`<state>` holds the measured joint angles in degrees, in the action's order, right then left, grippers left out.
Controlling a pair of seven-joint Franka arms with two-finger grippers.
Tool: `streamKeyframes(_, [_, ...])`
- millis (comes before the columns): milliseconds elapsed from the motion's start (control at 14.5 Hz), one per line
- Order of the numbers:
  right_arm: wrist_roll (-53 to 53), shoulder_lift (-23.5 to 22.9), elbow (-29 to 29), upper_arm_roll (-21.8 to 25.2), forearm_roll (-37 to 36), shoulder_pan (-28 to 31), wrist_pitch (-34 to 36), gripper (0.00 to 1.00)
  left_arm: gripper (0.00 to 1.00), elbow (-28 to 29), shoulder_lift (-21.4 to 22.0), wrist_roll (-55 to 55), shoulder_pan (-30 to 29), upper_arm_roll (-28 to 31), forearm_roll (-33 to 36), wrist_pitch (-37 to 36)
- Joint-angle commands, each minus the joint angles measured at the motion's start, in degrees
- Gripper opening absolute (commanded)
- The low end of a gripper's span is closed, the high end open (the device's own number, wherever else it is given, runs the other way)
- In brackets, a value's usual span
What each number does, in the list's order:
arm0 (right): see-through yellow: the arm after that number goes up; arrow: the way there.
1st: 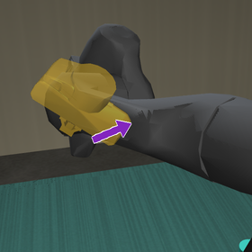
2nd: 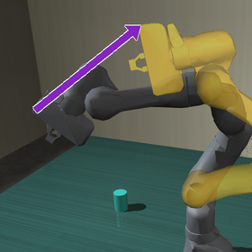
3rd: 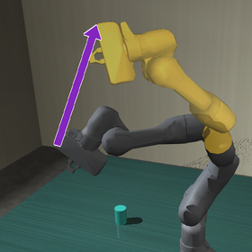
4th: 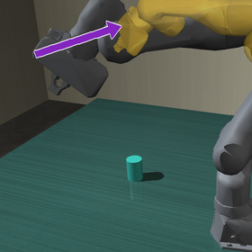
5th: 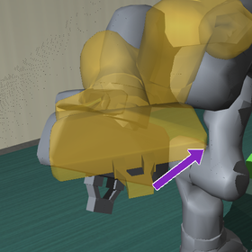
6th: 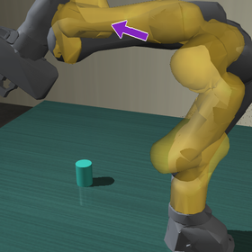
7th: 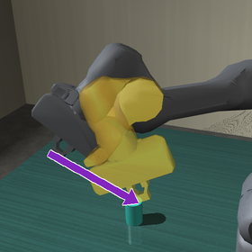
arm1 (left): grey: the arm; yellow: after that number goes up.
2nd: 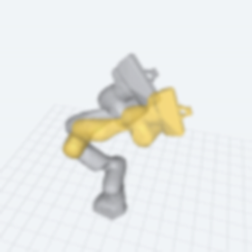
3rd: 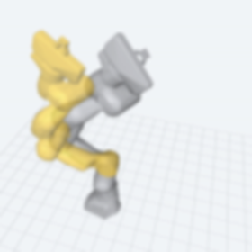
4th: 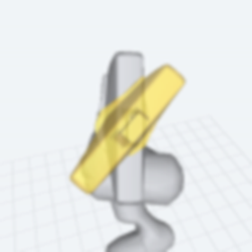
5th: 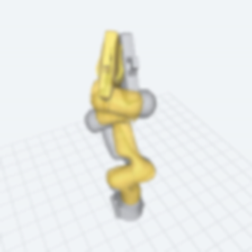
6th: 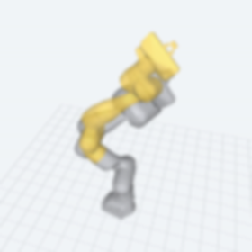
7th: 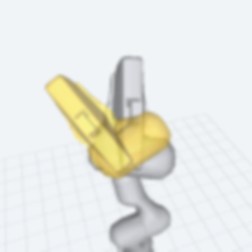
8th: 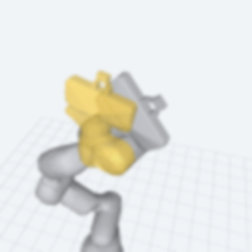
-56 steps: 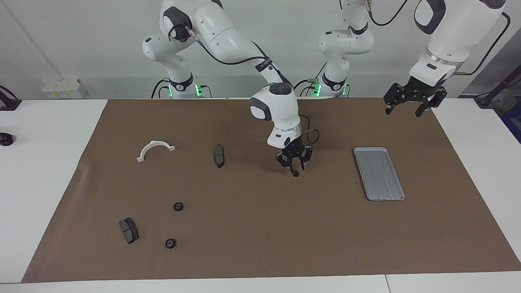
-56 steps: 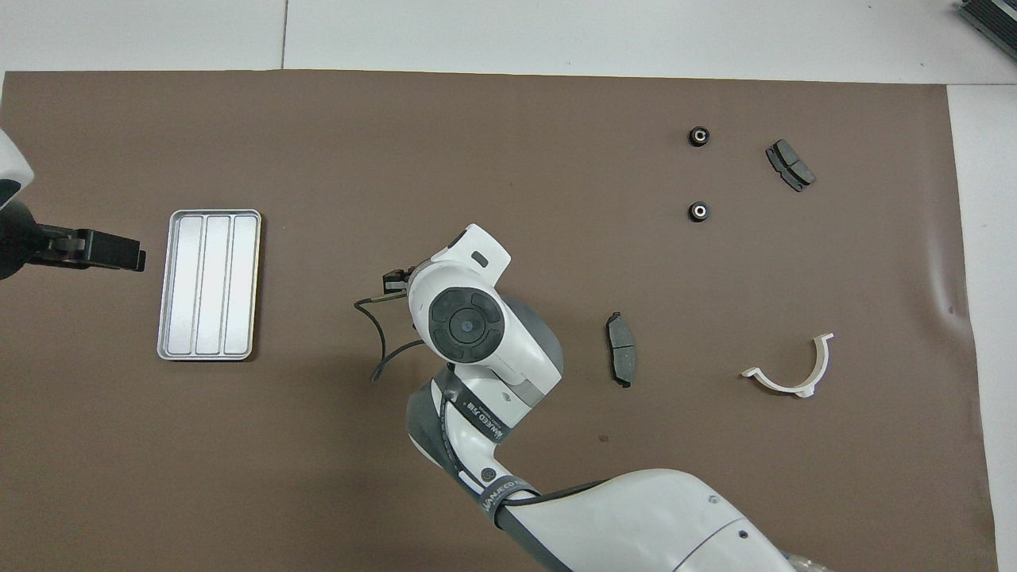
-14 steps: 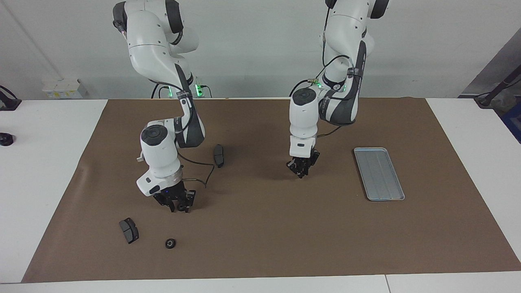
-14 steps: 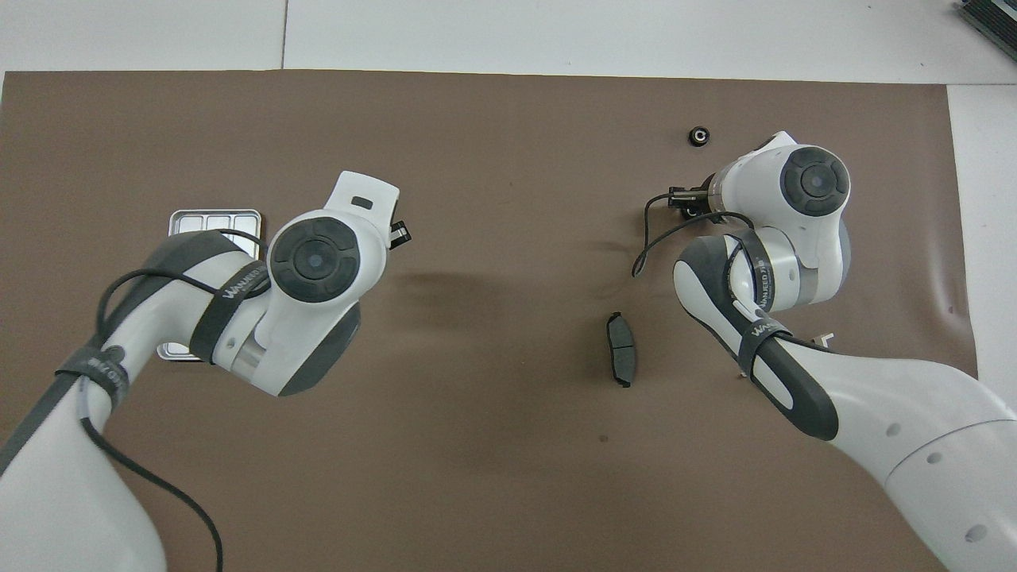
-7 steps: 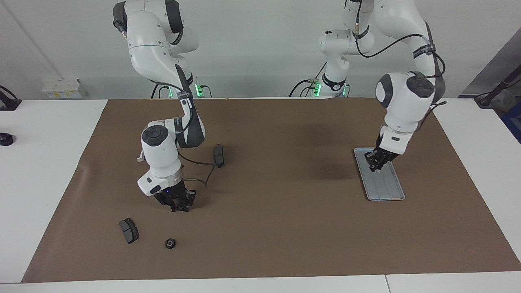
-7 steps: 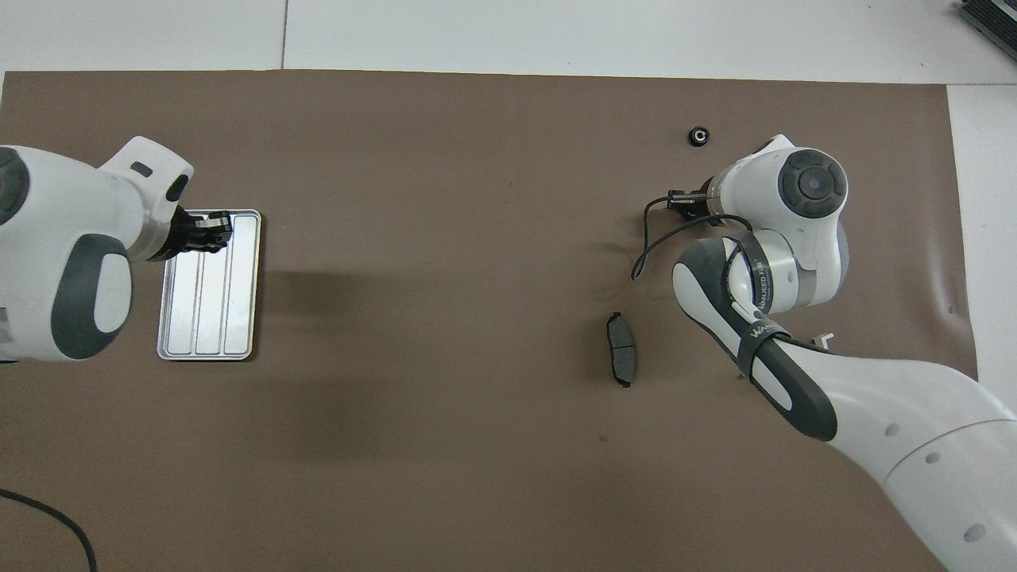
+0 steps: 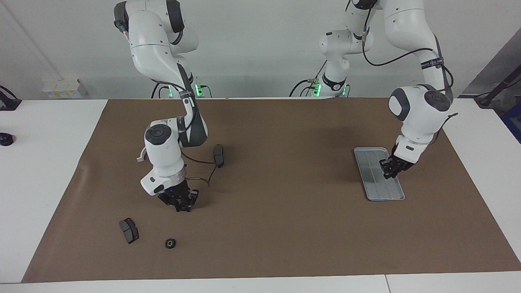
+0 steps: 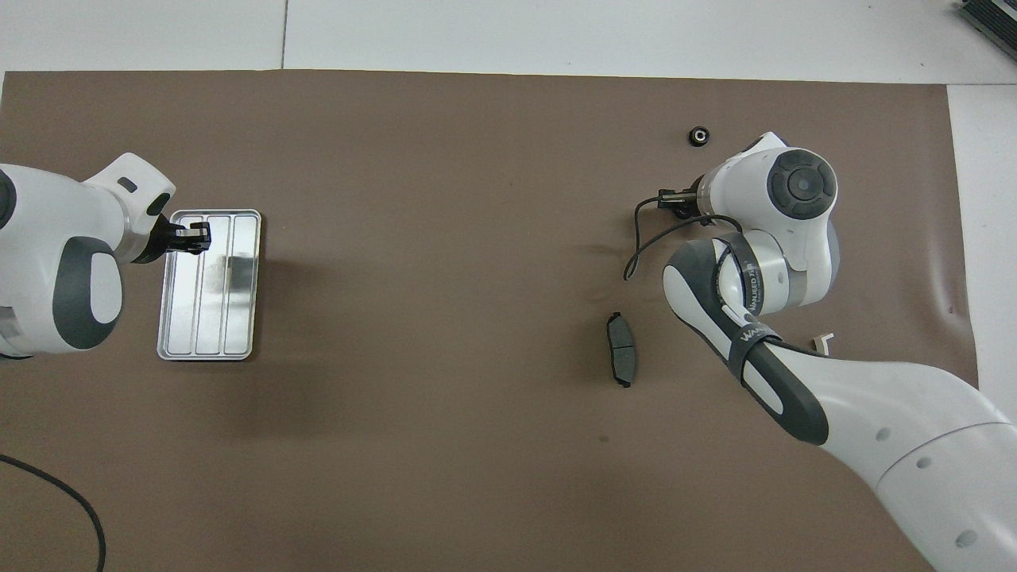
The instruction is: Pick bearing gear from pile to tray
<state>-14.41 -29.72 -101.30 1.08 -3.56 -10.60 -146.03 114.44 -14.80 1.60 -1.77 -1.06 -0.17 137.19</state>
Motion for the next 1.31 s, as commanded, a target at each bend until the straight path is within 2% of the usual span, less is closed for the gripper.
streamKeyframes(0, [1.2,0.3,3.0,-0.3,0.0,-3.1,-0.4,0.2,0.0,0.2,-3.3,-3.6,0.0,0.4,-1.2,5.6])
streamKeyframes(207, [1.0,0.3,6.1,-0.3,0.0,-8.9,-1.0,0.2,0.01,0.3,-3.5,-5.0,-0.6,0.4,-1.2,5.8])
streamKeyframes(276, [0.9,0.2,6.6,-0.3,0.0,-10.9,-1.1,0.2,0.61,0.3,-3.5,-5.1,-0.4,0.4,-1.2,5.8])
streamKeyframes(345, [0.7,0.2,6.8,-0.3,0.1,-13.1,-1.2,0.2,1.0,0.3,-3.4,-5.3,-0.4,0.4,-1.1,5.5])
streamKeyframes(483, [-2.3,0.1,7.0,-0.3,0.1,-17.2,-2.5,0.21,1.0,-0.7,-2.0,-5.2,-0.3,0.3,-1.1,1.3])
streamKeyframes(621, [-6.7,-2.0,7.1,-0.3,0.2,-21.2,-10.2,0.21,1.0,-2.9,2.0,-5.0,-0.3,0.0,-1.1,-6.6])
streamKeyframes(691, [-8.5,-3.3,7.7,-0.3,-0.5,-23.0,-11.5,0.24,1.0,-4.0,3.7,-4.7,-0.3,-0.2,-1.1,-10.1])
streamKeyframes(967, [-15.3,-12.0,20.0,-0.3,-0.4,-26.3,-11.6,0.24,1.0,-9.1,7.8,-2.7,0.4,-1.8,-1.2,-22.3])
streamKeyframes(1105, [-17.3,-12.2,20.7,-0.3,-0.2,-27.4,-11.4,0.25,1.0,-11.0,8.6,2.3,1.9,-2.2,-1.1,-25.0])
streamKeyframes(1243, [-21.3,-12.1,20.7,-0.3,0.0,-28.5,-11.4,0.32,1.0,-11.2,9.0,8.6,5.2,-2.5,-0.9,-24.9])
